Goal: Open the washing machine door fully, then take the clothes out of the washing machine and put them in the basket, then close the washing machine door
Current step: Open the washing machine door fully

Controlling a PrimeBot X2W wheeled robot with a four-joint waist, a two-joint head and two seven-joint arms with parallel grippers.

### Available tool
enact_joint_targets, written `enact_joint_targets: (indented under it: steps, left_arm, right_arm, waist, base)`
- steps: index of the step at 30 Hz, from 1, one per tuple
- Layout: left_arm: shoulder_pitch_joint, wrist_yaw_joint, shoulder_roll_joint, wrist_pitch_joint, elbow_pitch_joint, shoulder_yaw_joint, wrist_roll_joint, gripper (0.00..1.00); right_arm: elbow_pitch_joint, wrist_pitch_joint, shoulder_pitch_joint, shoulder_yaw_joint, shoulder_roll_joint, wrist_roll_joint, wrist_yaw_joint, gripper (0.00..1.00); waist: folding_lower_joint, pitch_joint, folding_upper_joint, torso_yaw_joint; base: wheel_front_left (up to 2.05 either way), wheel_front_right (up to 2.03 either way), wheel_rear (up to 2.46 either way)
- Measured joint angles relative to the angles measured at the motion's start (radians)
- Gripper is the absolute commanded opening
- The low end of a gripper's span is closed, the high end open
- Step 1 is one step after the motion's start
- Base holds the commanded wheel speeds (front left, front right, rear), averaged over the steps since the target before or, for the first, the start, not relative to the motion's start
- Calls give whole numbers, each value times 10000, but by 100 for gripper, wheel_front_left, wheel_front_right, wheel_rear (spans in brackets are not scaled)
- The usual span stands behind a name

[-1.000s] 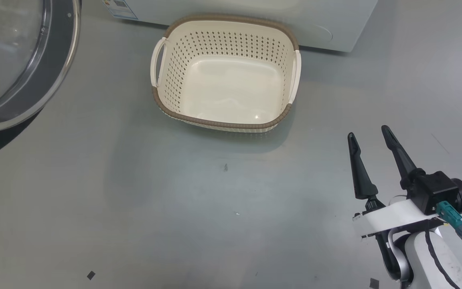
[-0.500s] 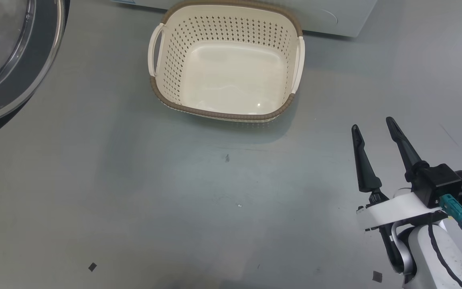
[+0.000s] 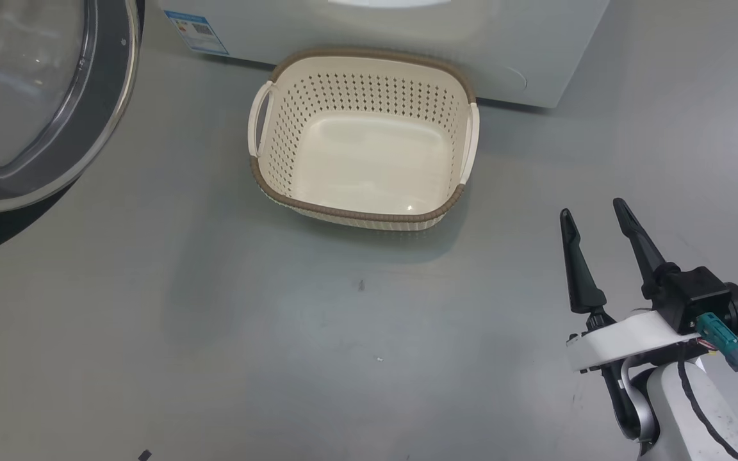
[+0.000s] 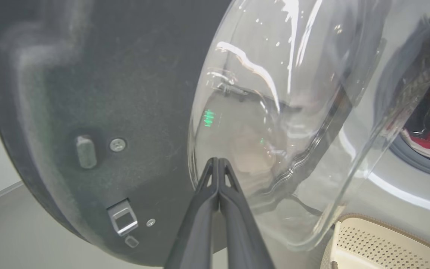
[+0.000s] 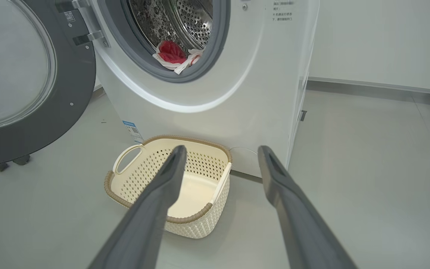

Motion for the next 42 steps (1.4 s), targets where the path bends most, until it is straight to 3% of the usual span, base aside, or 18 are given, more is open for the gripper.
enact_joint_targets:
  steps: [12,24,42]
  left_arm:
    - [1130,-364,-428,-178,-272,-1104,525,0]
    - [2437,-522,-1078,-428,-1352,-1992,692,0]
    - [3300,-535,-1657,-784,-3005,-2431,704,0]
  right_arm:
    - [466,-209,51,-307,332,431,-13,100]
    - [608,-224,500,-353,564,694,-15,100]
    - [217,-309,882,-769,612,796,-150,100]
  waist:
    - [0,-1436,0,-407]
    - [0,-2582,0,-1454]
    - [0,-3323,0,-2750]
  base:
    - [0,0,0]
    - [0,0,0]
    - [0,0,0]
